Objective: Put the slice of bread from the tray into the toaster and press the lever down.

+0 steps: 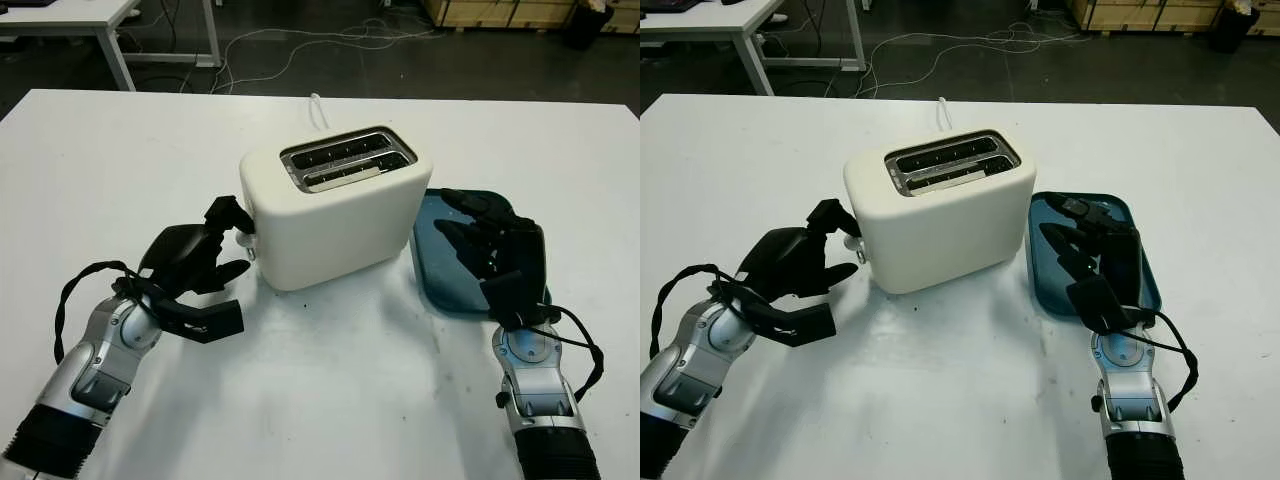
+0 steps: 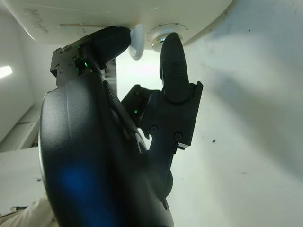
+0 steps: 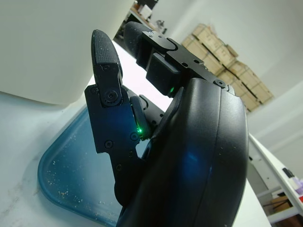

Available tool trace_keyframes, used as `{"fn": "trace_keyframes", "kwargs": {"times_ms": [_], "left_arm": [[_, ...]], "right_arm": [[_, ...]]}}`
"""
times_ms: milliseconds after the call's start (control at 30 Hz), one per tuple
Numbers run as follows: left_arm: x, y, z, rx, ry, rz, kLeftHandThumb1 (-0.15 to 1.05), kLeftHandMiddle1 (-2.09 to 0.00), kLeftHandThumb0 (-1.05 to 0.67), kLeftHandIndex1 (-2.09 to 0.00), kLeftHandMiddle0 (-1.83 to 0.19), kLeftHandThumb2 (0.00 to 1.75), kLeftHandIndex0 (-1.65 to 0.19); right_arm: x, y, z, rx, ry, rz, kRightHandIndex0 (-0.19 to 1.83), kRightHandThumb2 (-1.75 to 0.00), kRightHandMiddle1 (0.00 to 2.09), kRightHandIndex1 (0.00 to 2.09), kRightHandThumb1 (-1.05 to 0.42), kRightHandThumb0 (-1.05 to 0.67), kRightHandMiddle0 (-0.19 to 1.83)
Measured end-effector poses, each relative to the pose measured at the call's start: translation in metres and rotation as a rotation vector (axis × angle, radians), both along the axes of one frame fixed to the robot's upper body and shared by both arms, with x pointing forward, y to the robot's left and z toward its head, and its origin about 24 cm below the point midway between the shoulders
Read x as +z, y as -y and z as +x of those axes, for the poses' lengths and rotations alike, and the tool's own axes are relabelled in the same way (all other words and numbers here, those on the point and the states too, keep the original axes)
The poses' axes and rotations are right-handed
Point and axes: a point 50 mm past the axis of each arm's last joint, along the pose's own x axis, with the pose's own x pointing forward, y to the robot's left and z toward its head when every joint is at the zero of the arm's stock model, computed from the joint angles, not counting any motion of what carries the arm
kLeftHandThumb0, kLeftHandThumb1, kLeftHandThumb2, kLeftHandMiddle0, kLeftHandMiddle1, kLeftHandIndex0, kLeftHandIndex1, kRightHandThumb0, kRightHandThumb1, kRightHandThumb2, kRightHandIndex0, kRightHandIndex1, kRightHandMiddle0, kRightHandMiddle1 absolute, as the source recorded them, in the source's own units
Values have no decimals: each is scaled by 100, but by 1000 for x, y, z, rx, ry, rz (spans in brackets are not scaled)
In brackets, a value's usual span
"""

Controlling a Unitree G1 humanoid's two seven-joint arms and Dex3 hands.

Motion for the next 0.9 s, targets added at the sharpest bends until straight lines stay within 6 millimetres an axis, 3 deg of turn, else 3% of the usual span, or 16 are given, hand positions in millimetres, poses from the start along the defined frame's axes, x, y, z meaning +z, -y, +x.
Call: {"fn": "trace_keyframes", "kwargs": {"times_ms": [300, 433, 567, 633, 900], "left_arm": [[8, -8, -4, -8, 11, 10, 92, -163, -34, -145, -78, 48, -71], [22, -11, -8, -34, 110, -15, 92, -164, -34, -143, -72, 52, -65], [40, -15, -11, -2, 242, -70, 92, -144, -41, -107, -56, 53, -52], [46, -18, -13, 25, 295, -89, 92, -144, -41, -93, -53, 50, -54], [58, -27, -16, 92, 412, -114, 92, -156, -42, -91, -52, 37, -60]], "right_arm": [[-1, -2, 0, 3, -2, 19, 117, -13, 0, 1, -92, -50, 97], [-2, -2, 0, 5, -4, 26, 118, -12, 0, 1, -92, -50, 97], [-3, -2, 0, 6, -8, 28, 119, -12, 0, 1, -92, -50, 97], [-3, -2, 0, 8, -12, 33, 119, -12, 0, 1, -92, -50, 97], [-4, -2, 0, 12, -14, 36, 118, -12, 0, 1, -92, -51, 96]]}}
